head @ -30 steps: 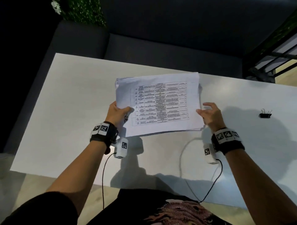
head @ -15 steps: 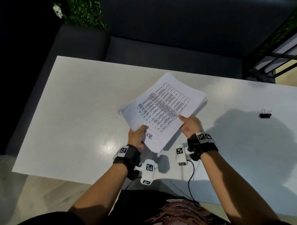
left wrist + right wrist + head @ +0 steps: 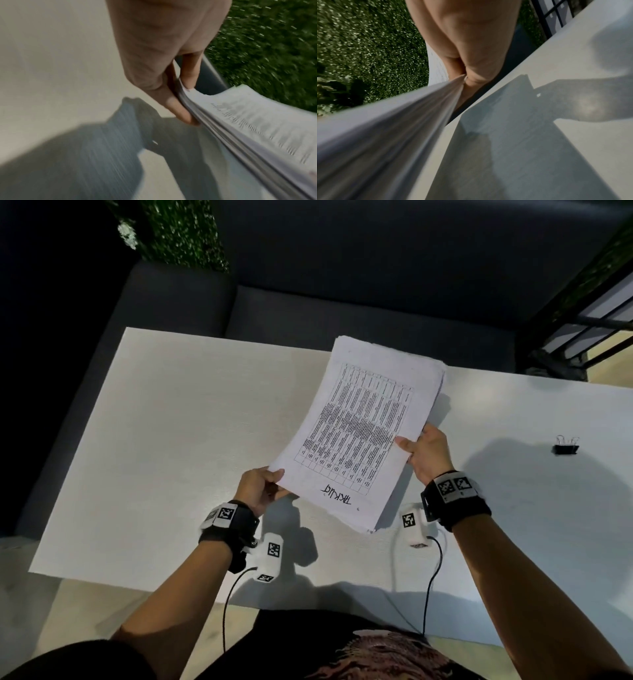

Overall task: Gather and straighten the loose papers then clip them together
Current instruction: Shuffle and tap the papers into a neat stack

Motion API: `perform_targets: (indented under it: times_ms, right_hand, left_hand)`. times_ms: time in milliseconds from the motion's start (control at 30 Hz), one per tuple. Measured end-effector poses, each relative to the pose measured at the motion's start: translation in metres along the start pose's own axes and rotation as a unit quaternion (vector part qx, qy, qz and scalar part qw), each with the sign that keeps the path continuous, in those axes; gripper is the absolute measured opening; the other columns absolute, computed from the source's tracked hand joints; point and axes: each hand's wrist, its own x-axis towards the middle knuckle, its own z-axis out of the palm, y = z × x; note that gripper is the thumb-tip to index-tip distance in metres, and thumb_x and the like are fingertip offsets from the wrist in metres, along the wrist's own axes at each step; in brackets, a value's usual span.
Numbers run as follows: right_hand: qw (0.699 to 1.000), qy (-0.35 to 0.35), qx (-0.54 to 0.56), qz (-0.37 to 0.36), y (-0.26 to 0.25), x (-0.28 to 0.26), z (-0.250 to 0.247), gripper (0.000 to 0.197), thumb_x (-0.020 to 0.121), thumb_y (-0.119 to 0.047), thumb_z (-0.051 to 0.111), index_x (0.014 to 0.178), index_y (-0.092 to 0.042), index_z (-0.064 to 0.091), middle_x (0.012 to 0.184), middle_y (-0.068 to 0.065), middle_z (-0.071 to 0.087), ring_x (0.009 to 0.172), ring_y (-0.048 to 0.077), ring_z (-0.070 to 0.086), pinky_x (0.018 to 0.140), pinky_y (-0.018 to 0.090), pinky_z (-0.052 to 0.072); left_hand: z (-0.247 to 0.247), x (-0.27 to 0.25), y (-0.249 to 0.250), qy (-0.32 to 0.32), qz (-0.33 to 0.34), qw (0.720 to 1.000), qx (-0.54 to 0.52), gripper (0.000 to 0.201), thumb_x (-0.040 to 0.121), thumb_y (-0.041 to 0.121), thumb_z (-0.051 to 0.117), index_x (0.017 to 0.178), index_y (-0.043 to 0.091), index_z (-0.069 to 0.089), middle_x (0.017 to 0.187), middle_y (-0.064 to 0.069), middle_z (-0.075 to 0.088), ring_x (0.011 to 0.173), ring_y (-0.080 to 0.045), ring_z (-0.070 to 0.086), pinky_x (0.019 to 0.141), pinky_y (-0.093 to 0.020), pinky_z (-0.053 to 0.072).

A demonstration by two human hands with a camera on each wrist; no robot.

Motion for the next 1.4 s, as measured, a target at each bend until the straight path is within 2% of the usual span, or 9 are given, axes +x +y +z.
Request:
perform_targets:
  times_ms: [200,400,533,700,900,1000,1133,1233,1400]
  right_hand:
    - [0.994,-0.065,-0.085,-0.032,-0.024,0.003,0.001,0.046,0.081,0.014,0.062,0.122,-0.005,0.057,0.121,0.014,0.063,0.097,0.018,0.065,0.084,0.03,0.057]
    - [0.981,-0.047,-0.169,-0.087,-0.054,-0.004,0.021,0.042,0.084,0.012,0.06,0.123,-0.004,0.056,0.121,0.012,0.063,0.113,0.027,0.06,0.102,0.046,0.046]
    - [0.949,0.004,-0.254,-0.185,-0.071,-0.02,0.05,0.039,0.095,-0.002,0.05,0.133,-0.008,0.044,0.129,0.002,0.055,0.119,0.016,0.051,0.101,0.028,0.039]
    - [0.946,0.09,-0.121,-0.288,-0.074,-0.04,0.062,0.05,0.095,-0.004,0.05,0.141,-0.007,0.031,0.123,0.0,0.05,0.112,0.006,0.047,0.088,0.004,0.04]
    - [0.96,0.076,-0.129,-0.237,-0.045,-0.042,0.043,0.043,0.081,0.01,0.053,0.123,0.002,0.046,0.094,0.005,0.064,0.072,-0.004,0.061,0.063,0.017,0.05]
    - [0.963,0.095,-0.073,-0.243,-0.051,-0.039,0.043,0.043,0.078,0.016,0.051,0.118,0.001,0.05,0.095,-0.001,0.062,0.077,-0.015,0.061,0.066,0.004,0.046]
    - [0.964,0.072,-0.012,-0.257,-0.063,-0.037,0.029,0.055,0.069,0.011,0.049,0.121,-0.008,0.047,0.102,0.006,0.059,0.091,0.007,0.062,0.079,0.017,0.05]
    - [0.967,0.057,-0.044,-0.243,-0.063,-0.037,0.034,0.04,0.074,0.009,0.052,0.111,-0.004,0.052,0.092,0.0,0.06,0.078,-0.009,0.063,0.069,0.007,0.048]
    - [0.963,0.035,-0.051,-0.261,-0.072,-0.035,0.039,0.043,0.077,0.018,0.047,0.104,-0.015,0.051,0.093,-0.005,0.061,0.081,-0.009,0.064,0.072,0.011,0.05]
  left_hand:
    - [0.028,0.011,0.054,-0.116,0.091,0.97,0.195,0.032,0.085,0.031,0.067,0.114,0.023,0.056,0.111,0.001,0.063,0.1,-0.019,0.061,0.077,-0.036,0.05]
    - [0.066,0.016,0.088,-0.075,0.199,0.967,0.142,0.048,0.085,-0.007,0.056,0.131,0.003,0.048,0.115,-0.011,0.064,0.102,-0.024,0.061,0.091,-0.035,0.051]
    - [0.102,-0.011,0.091,-0.026,0.374,0.914,0.155,0.053,0.085,-0.015,0.042,0.131,0.011,0.041,0.114,0.002,0.058,0.101,-0.002,0.058,0.089,-0.021,0.051]
    - [0.117,-0.042,0.093,0.021,0.552,0.829,0.087,0.057,0.085,-0.023,0.035,0.113,0.027,0.036,0.105,0.013,0.046,0.096,0.018,0.05,0.083,-0.003,0.042]
    - [0.09,-0.024,0.072,-0.02,0.451,0.891,0.052,0.057,0.074,-0.018,0.051,0.119,0.017,0.047,0.109,-0.003,0.056,0.1,-0.009,0.059,0.082,-0.02,0.053]
    - [0.091,-0.016,0.081,-0.018,0.431,0.898,0.084,0.05,0.067,-0.006,0.052,0.117,-0.007,0.054,0.106,-0.013,0.061,0.097,-0.019,0.06,0.082,-0.033,0.052]
    - [0.078,-0.011,0.096,-0.083,0.423,0.896,0.105,0.06,0.062,-0.001,0.052,0.121,-0.002,0.052,0.113,-0.017,0.061,0.108,-0.022,0.059,0.09,-0.036,0.054]
    - [0.078,-0.015,0.093,-0.114,0.41,0.896,0.125,0.052,0.061,0.006,0.055,0.113,0.004,0.055,0.099,-0.007,0.062,0.096,-0.007,0.062,0.086,-0.026,0.053]
    - [0.076,-0.014,0.098,-0.13,0.422,0.893,0.089,0.062,0.06,0.018,0.061,0.12,0.008,0.05,0.11,-0.018,0.056,0.105,-0.029,0.057,0.085,-0.035,0.056]
